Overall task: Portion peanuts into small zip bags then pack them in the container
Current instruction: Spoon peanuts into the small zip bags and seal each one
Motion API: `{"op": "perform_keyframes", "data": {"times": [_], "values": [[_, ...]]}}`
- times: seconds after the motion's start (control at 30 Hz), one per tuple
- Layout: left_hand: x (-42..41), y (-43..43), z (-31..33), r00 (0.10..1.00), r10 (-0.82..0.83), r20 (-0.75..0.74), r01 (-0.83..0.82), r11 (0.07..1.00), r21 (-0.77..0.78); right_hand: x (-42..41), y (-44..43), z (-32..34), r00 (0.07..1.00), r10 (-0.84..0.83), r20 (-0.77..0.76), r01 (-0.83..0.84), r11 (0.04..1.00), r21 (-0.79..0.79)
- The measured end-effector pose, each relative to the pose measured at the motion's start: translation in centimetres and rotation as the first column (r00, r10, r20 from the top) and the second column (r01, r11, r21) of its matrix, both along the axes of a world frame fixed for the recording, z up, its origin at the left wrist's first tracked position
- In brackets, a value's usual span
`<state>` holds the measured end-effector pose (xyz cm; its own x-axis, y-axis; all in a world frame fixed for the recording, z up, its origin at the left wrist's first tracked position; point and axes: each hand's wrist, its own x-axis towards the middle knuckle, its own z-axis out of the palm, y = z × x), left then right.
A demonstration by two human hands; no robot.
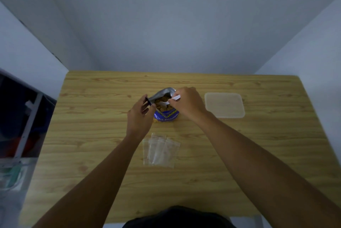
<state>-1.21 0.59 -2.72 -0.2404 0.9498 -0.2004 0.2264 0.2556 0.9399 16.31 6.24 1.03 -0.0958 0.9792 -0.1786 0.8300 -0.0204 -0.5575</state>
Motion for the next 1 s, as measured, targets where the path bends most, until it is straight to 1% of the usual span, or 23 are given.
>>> {"op": "perform_keyframes", "data": {"times": [0.07,0.13,0.2,0.23,0.27,0.3,0.33,0.37,0.4,0.47,0.5,0.57,0.63,0.73,0.8,0.9,1.0], "values": [[0.0,-0.1,0.0,1.000,-0.004,-0.012,0.004,1.000,0.003,0.5,0.1,-0.2,0.999,-0.035,-0.006,0.035,0.999,-0.009],[0.2,-0.6,-0.1,0.999,-0.003,-0.039,0.004,1.000,0.018,1.2,-0.5,0.2,0.996,-0.080,-0.047,0.079,0.997,-0.008],[0.3,-1.4,-1.0,0.998,0.039,-0.059,-0.037,0.999,0.036,1.8,-1.6,0.5,0.971,-0.195,-0.136,0.203,0.978,0.050],[0.2,-1.9,-1.8,0.995,0.072,-0.073,-0.068,0.997,0.044,2.2,-2.4,0.3,0.937,-0.282,-0.206,0.305,0.948,0.090],[0.2,-2.4,-2.7,0.991,0.096,-0.093,-0.093,0.995,0.037,2.5,-3.3,-0.2,0.882,-0.373,-0.288,0.418,0.901,0.114],[0.3,-3.2,-3.4,0.988,0.104,-0.118,-0.103,0.995,0.015,2.9,-4.2,-0.9,0.813,-0.459,-0.359,0.523,0.846,0.102],[0.3,-3.8,-4.1,0.983,0.091,-0.158,-0.095,0.995,-0.017,3.2,-5.3,-1.9,0.760,-0.528,-0.379,0.590,0.805,0.060],[0.4,-4.6,-4.8,0.980,0.054,-0.192,-0.063,0.997,-0.043,3.4,-6.4,-3.3,0.755,-0.560,-0.342,0.601,0.799,0.019],[0.6,-5.3,-5.2,0.976,-0.005,-0.216,-0.010,0.998,-0.067,3.6,-7.7,-5.0,0.800,-0.537,-0.267,0.552,0.833,-0.020],[1.2,-6.6,-5.9,0.957,-0.143,-0.252,0.116,0.986,-0.119,3.7,-10.3,-8.4,0.920,-0.371,-0.131,0.351,0.924,-0.149],[1.6,-7.2,-6.2,0.943,-0.200,-0.267,0.167,0.976,-0.141,3.5,-11.4,-9.9,0.955,-0.278,-0.098,0.254,0.944,-0.210],[2.3,-7.9,-6.7,0.917,-0.275,-0.290,0.229,0.956,-0.181,2.9,-12.9,-11.4,0.985,-0.153,-0.085,0.126,0.957,-0.261],[2.9,-8.5,-7.2,0.900,-0.313,-0.304,0.256,0.943,-0.213,2.3,-13.6,-11.7,0.996,-0.067,-0.053,0.050,0.962,-0.269],[3.5,-9.2,-7.8,0.871,-0.343,-0.352,0.270,0.933,-0.240,2.0,-14.3,-12.1,0.999,0.015,0.035,-0.008,0.978,-0.207],[3.7,-9.5,-7.9,0.843,-0.368,-0.393,0.289,0.925,-0.246,2.0,-14.6,-12.6,0.998,0.024,0.061,-0.014,0.988,-0.156],[3.8,-9.6,-8.0,0.823,-0.381,-0.422,0.296,0.921,-0.253,2.0,-14.8,-13.1,0.999,-0.009,0.043,0.014,0.993,-0.117],[3.8,-9.4,-8.2,0.821,-0.380,-0.425,0.294,0.921,-0.256,2.1,-14.9,-13.2,0.999,-0.016,0.031,0.019,0.995,-0.094]]}}
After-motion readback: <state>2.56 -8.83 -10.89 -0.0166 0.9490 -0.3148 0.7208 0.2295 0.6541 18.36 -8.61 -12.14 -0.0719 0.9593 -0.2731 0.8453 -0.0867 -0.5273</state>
